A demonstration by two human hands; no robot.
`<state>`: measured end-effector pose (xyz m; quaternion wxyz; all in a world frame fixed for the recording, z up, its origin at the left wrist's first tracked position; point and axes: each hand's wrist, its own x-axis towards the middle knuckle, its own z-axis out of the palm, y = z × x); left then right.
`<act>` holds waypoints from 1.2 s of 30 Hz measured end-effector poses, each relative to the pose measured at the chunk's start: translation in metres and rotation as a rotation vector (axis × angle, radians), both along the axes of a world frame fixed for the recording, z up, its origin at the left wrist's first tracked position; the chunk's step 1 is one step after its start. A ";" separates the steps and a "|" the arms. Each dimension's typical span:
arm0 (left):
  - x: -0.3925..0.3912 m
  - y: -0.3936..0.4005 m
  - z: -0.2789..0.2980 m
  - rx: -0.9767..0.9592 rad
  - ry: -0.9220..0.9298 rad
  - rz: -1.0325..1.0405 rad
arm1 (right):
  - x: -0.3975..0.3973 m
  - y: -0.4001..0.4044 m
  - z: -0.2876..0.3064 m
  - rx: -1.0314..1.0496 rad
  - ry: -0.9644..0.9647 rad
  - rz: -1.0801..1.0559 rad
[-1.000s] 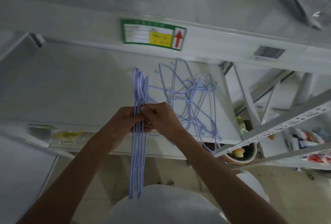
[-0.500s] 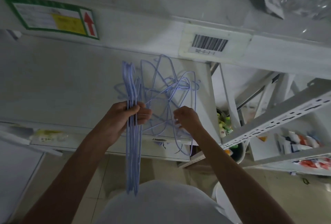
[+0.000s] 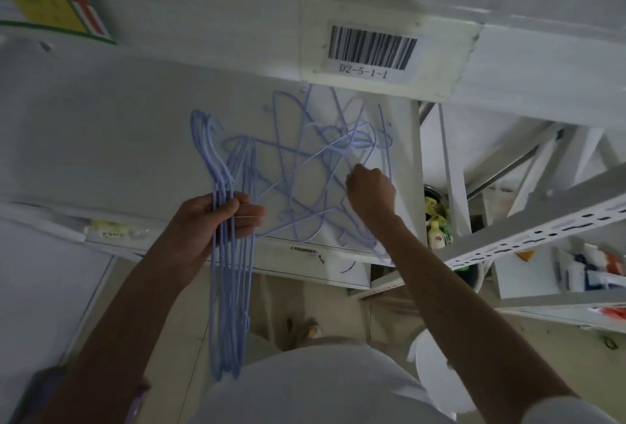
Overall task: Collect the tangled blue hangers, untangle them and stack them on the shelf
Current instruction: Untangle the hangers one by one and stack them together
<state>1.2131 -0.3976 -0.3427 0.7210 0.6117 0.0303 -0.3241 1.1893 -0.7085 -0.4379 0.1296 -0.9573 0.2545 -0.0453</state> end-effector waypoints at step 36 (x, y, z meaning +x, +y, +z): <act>0.070 0.049 0.025 0.024 -0.161 -0.248 | 0.009 0.170 -0.023 1.083 -0.557 -0.917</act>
